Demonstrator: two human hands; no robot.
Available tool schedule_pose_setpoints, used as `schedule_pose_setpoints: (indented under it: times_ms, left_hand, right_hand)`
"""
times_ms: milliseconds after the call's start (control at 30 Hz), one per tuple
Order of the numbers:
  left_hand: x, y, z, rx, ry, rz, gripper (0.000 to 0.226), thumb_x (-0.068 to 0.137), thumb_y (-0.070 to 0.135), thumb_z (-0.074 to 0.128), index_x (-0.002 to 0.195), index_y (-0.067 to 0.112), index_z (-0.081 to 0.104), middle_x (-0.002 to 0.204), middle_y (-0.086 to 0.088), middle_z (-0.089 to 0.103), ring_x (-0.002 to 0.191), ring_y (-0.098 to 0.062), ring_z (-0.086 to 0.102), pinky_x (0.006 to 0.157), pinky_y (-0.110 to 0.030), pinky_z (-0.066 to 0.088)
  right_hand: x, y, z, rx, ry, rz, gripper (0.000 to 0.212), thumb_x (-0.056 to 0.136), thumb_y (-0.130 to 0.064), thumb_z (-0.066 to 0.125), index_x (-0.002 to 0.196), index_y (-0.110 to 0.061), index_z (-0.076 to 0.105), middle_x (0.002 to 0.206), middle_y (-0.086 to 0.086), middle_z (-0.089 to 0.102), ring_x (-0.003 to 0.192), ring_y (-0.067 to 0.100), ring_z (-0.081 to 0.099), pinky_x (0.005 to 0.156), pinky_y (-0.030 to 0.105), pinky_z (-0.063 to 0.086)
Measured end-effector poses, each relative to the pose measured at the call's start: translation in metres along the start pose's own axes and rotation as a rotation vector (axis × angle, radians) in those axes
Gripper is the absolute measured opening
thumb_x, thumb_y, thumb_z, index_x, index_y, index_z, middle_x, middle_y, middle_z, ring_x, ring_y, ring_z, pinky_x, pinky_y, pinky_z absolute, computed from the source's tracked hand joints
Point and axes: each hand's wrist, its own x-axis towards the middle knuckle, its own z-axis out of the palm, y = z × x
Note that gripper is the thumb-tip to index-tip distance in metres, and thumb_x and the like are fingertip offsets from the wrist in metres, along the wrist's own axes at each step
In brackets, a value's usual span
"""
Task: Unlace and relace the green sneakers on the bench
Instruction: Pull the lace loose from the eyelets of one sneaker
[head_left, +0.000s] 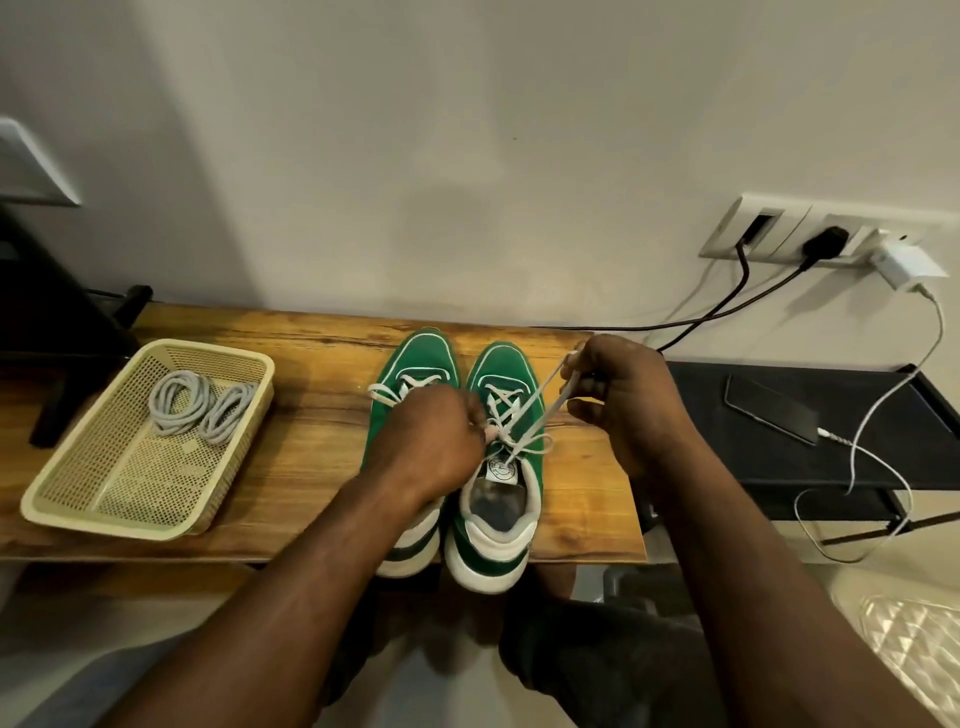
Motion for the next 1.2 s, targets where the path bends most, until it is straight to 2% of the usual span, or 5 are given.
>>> schedule_pose_setpoints:
  times_ms: [200,367,567,800,1200]
  left_hand:
    - [0.005,0.010,-0.028,-0.965,0.204,-0.028,0.019,0.102,0.023,0.066,0.085,0.021,0.076,0.070,0.011,0.064,0.064,-0.011,0.053,0.063,-0.028,0.042]
    - [0.011,0.001,-0.029,-1.150,0.320,-0.147,0.017,0.103,0.020,0.065,0.089,0.022,0.075,0.085,0.003,0.069,0.079,-0.018,0.059,0.070,-0.035,0.050]
    - [0.008,-0.005,-0.022,-0.188,0.435,-0.133,0.048,0.091,0.026,0.076,0.136,0.030,0.060,0.138,0.001,0.058,0.129,-0.026,0.052,0.095,-0.035,0.045]
    - [-0.006,0.008,0.005,0.143,0.083,0.027,0.005,0.091,0.038,0.075,0.094,0.035,0.079,0.092,0.012,0.076,0.089,-0.014,0.068,0.086,-0.039,0.058]
    - [-0.005,0.008,0.013,0.165,0.053,0.003,0.005,0.094,0.039,0.074,0.097,0.035,0.077,0.093,0.011,0.075,0.092,-0.015,0.068,0.099,-0.047,0.052]
  right_hand:
    - [0.006,0.001,-0.003,0.095,0.174,0.050,0.019,0.097,-0.012,0.051,0.091,-0.007,0.069,0.097,0.007,0.074,0.085,0.019,0.073,0.069,0.030,0.053]
    - [0.002,-0.006,0.002,0.421,0.101,0.068,0.022,0.097,-0.011,0.044,0.087,-0.008,0.063,0.115,0.010,0.079,0.099,0.025,0.077,0.071,0.028,0.056]
    - [0.006,0.012,-0.001,-0.465,0.301,-0.131,0.033,0.091,-0.037,0.073,0.121,-0.024,0.065,0.121,-0.007,0.067,0.113,0.019,0.064,0.100,0.046,0.054]
    - [0.009,0.034,0.013,-1.129,-0.179,-0.081,0.021,0.089,-0.024,0.073,0.071,-0.033,0.067,0.086,-0.007,0.075,0.086,0.018,0.069,0.082,0.040,0.061]
    - [0.016,0.049,0.019,-1.108,-0.215,-0.137,0.028,0.091,-0.018,0.073,0.072,-0.035,0.062,0.088,-0.008,0.072,0.087,0.016,0.066,0.074,0.034,0.055]
